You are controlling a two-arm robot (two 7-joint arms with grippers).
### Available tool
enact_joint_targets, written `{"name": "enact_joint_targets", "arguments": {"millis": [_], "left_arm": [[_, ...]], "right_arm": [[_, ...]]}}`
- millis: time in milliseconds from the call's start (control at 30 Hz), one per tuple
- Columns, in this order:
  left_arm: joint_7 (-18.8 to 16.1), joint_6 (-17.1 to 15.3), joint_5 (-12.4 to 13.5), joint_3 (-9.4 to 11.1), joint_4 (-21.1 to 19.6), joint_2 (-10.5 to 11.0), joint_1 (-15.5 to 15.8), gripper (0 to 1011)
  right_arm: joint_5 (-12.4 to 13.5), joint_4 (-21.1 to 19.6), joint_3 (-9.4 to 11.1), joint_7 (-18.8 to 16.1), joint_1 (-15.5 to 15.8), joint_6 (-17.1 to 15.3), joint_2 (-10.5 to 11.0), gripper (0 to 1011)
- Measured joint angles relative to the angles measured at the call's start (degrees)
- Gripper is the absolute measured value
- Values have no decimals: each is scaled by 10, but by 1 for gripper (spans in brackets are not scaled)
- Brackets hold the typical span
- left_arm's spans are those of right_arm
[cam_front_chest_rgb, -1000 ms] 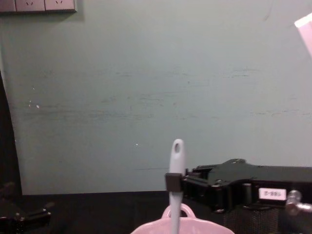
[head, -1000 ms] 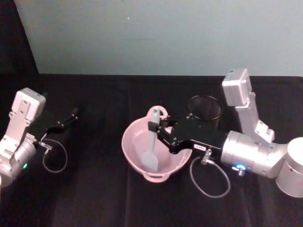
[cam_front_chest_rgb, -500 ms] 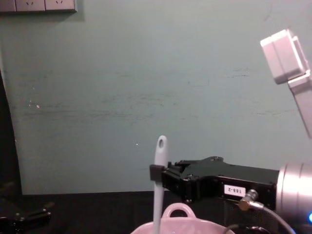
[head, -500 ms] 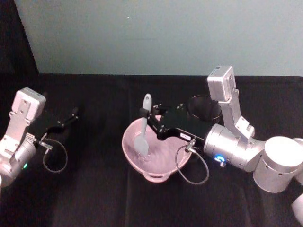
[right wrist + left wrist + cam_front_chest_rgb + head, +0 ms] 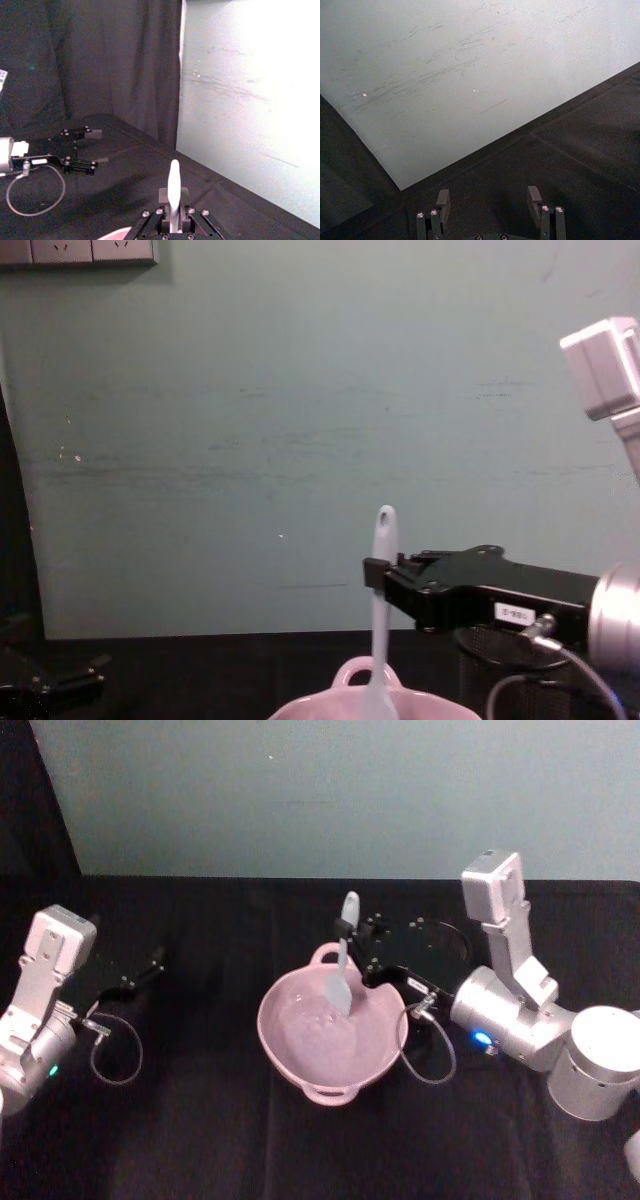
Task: Use the one hand to pick up the spoon and stir the clear water in the bowl.
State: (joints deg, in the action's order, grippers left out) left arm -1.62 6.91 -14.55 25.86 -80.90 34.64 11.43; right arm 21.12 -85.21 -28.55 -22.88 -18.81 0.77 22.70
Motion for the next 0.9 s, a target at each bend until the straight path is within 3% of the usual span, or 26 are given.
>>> {"name": "enact_joint_targets", "arguments": {"millis": [300,500,700,900], "left_arm": [[0,0,0,0,0,0,0,1011],[0,0,0,0,0,0,0,1011],[0,0,0,0,0,0,0,1011],[0,0,0,0,0,0,0,1011]], "right_arm": [[-6,-60,22,-4,34,-35,32,111],[9,-104,30,-27,60,-66,52,111],[37,-131,24,-52,73,-97,63,111],[51,-129,6,-62,68,-101,58,111]]}}
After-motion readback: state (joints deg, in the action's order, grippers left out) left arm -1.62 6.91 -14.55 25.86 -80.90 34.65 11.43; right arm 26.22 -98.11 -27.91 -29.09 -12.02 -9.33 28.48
